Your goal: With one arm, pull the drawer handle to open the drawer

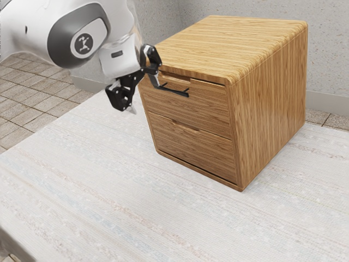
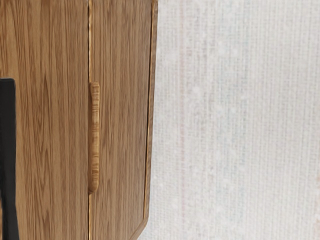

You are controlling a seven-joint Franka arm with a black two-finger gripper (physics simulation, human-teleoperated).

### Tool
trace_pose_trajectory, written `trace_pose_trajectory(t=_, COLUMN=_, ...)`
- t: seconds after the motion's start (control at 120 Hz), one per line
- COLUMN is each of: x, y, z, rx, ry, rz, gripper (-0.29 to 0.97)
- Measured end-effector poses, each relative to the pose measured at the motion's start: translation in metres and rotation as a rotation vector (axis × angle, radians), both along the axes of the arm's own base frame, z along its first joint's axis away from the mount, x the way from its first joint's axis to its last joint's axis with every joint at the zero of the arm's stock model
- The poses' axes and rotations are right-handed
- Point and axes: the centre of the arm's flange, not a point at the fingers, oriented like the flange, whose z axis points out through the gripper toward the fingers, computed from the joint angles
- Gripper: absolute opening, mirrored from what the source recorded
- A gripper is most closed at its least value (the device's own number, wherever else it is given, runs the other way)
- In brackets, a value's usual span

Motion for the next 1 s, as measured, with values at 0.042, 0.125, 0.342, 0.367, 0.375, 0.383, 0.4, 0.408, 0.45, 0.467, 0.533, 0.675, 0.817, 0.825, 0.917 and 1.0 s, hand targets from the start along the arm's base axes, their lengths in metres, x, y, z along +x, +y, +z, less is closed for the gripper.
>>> trace_pose_trajectory(t=0.042, x=0.001, y=-0.006, z=0.000, rx=0.001, ry=-0.003, rz=-0.020, gripper=0.66)
trace_pose_trajectory(t=0.125, x=0.002, y=-0.017, z=0.002, rx=0.004, ry=-0.018, rz=-0.060, gripper=0.66)
trace_pose_trajectory(t=0.342, x=0.014, y=-0.037, z=-0.003, rx=0.018, ry=-0.053, rz=-0.137, gripper=0.66)
trace_pose_trajectory(t=0.367, x=0.015, y=-0.037, z=-0.004, rx=0.020, ry=-0.055, rz=-0.140, gripper=0.66)
trace_pose_trajectory(t=0.375, x=0.016, y=-0.036, z=-0.004, rx=0.020, ry=-0.055, rz=-0.140, gripper=0.66)
trace_pose_trajectory(t=0.383, x=0.016, y=-0.035, z=-0.005, rx=0.021, ry=-0.056, rz=-0.140, gripper=0.66)
trace_pose_trajectory(t=0.4, x=0.017, y=-0.034, z=-0.005, rx=0.022, ry=-0.057, rz=-0.140, gripper=0.66)
trace_pose_trajectory(t=0.408, x=0.017, y=-0.033, z=-0.005, rx=0.023, ry=-0.058, rz=-0.139, gripper=0.66)
trace_pose_trajectory(t=0.45, x=0.019, y=-0.026, z=-0.005, rx=0.026, ry=-0.065, rz=-0.134, gripper=0.66)
trace_pose_trajectory(t=0.467, x=0.019, y=-0.023, z=-0.006, rx=0.027, ry=-0.067, rz=-0.131, gripper=0.66)
trace_pose_trajectory(t=0.533, x=0.021, y=-0.006, z=-0.006, rx=0.032, ry=-0.073, rz=-0.112, gripper=0.66)
trace_pose_trajectory(t=0.675, x=0.007, y=0.021, z=-0.012, rx=0.043, ry=-0.083, rz=-0.084, gripper=0.66)
trace_pose_trajectory(t=0.817, x=-0.006, y=0.019, z=-0.011, rx=0.052, ry=-0.136, rz=-0.106, gripper=0.66)
trace_pose_trajectory(t=0.825, x=-0.005, y=0.017, z=-0.010, rx=0.052, ry=-0.139, rz=-0.111, gripper=0.66)
trace_pose_trajectory(t=0.917, x=-0.002, y=-0.012, z=-0.010, rx=0.052, ry=-0.169, rz=-0.169, gripper=0.66)
trace_pose_trajectory(t=1.0, x=0.007, y=-0.029, z=-0.021, rx=0.048, ry=-0.168, rz=-0.206, gripper=0.66)
